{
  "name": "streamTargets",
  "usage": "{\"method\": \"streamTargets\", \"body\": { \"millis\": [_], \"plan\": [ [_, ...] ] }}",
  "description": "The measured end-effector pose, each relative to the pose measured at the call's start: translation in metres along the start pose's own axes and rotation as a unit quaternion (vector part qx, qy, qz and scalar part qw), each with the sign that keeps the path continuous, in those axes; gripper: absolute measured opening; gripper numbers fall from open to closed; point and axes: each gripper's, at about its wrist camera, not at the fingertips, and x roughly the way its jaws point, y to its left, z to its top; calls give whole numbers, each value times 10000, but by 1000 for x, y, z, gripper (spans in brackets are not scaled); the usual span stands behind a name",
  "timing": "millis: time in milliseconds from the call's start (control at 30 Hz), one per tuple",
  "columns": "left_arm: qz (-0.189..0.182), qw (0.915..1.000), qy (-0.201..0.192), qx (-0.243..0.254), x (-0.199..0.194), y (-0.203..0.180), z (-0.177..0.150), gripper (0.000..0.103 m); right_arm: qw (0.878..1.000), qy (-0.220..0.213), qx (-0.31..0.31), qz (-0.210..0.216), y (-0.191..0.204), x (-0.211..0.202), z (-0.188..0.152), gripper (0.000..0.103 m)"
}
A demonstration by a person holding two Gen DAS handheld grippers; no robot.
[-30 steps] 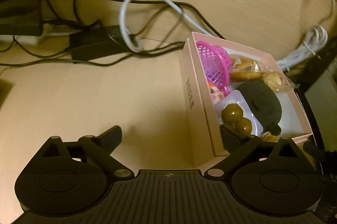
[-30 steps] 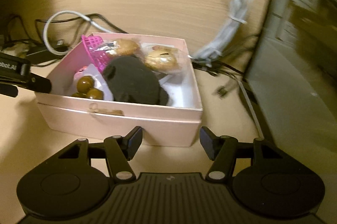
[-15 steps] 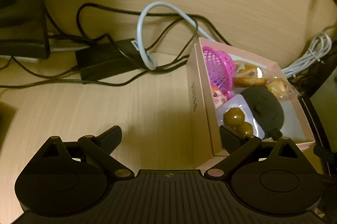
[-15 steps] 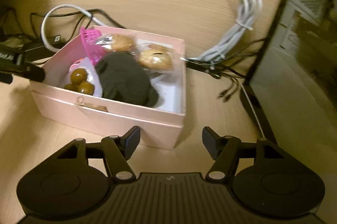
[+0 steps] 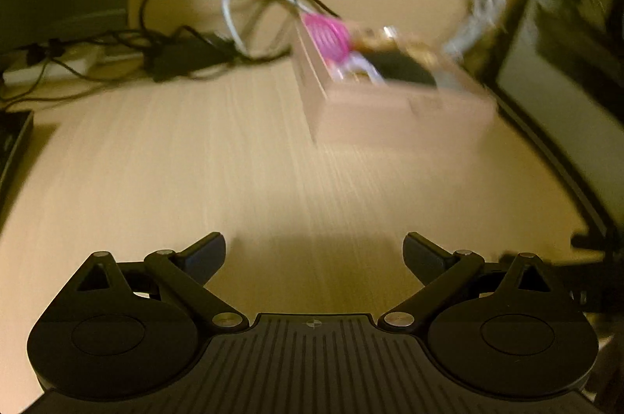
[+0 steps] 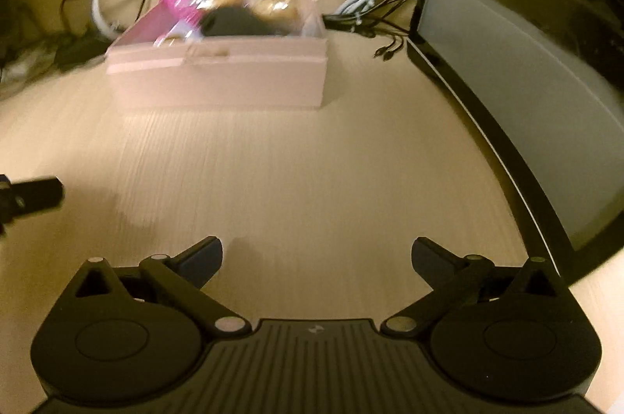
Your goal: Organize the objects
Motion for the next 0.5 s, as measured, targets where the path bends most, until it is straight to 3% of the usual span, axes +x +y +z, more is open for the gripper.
{"method": "streamTargets", "body": {
  "millis": [100, 400, 500],
  "plan": [
    [57, 9999, 86, -12, 2, -11, -13, 101, 9999, -9, -86, 81, 0, 1, -9, 103],
    [830, 9955, -460, -52, 14, -46, -26, 101, 9963, -405, -22, 759, -26, 24, -2, 103],
    [960, 9937, -576, 20, 22, -56, -25, 101, 9934, -759, -91, 854, -30, 32, -2, 103]
  ]
}}
